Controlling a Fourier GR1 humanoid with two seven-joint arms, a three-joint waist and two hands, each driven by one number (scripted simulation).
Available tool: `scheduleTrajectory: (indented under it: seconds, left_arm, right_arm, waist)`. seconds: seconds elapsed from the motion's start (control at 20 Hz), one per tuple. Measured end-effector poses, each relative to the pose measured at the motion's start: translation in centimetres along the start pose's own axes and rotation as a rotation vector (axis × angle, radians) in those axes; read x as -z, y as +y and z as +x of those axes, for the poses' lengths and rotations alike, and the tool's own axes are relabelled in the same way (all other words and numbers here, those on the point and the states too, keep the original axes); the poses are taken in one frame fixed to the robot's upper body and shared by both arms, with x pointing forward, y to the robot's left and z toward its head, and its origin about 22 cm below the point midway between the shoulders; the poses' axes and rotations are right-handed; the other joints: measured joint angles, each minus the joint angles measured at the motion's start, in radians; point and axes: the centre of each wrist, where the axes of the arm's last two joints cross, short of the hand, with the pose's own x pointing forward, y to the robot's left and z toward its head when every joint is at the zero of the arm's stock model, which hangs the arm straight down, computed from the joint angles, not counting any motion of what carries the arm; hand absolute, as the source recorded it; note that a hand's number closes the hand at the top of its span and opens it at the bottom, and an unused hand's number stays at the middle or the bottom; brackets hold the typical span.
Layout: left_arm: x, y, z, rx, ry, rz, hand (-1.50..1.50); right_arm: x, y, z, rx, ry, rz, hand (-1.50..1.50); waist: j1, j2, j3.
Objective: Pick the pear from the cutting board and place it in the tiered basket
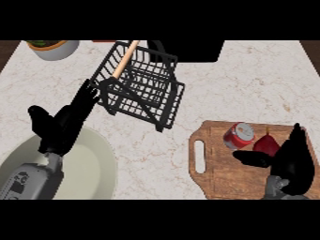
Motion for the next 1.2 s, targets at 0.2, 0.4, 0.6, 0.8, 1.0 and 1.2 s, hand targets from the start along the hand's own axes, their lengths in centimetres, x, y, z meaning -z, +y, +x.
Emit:
scheduleTrajectory:
  seconds: [0.2, 0.4, 0.6, 0.8, 1.0, 1.2]
  left_arm:
    - [0.0, 0.4, -0.2, -0.001, -0.004, 0.001, 0.0]
    - [-0.2, 0.5, 0.1, -0.012, 0.002, 0.0, 0.0]
    - [0.1, 0.8, -0.1, -0.01, 0.006, -0.008, 0.0]
    - [-0.3, 0.4, 0.0, -0.014, -0.004, 0.001, 0.0]
    - [-0.4, 0.7, -0.1, -0.014, -0.013, -0.003, 0.0]
    - [-0.2, 0.2, -0.1, -0.005, -0.004, 0.0, 0.0]
  right_arm:
    - [0.5, 0.5, -0.7, -0.018, 0.018, -0.018, -1.5]
    - [0.5, 0.8, -1.4, -0.03, 0.03, -0.022, -1.5]
    - [1.0, 1.7, -1.9, -0.028, 0.029, -0.024, -1.5]
    - [1.9, 1.7, -2.7, -0.012, 0.053, -0.028, -1.5]
    - [3.0, 2.4, -3.3, 0.003, 0.08, -0.026, -1.5]
    - [3.6, 2.8, -3.5, 0.022, 0.097, -0.02, -1.5]
  waist:
    - [-0.003, -0.001, 0.0]
    - [-0.003, -0.001, -0.002]
    - [-0.004, 0.0, -0.001]
    - [-0.005, -0.001, -0.002]
    - [-0.005, 0.0, -0.002]
    - [-0.005, -0.001, -0.001]
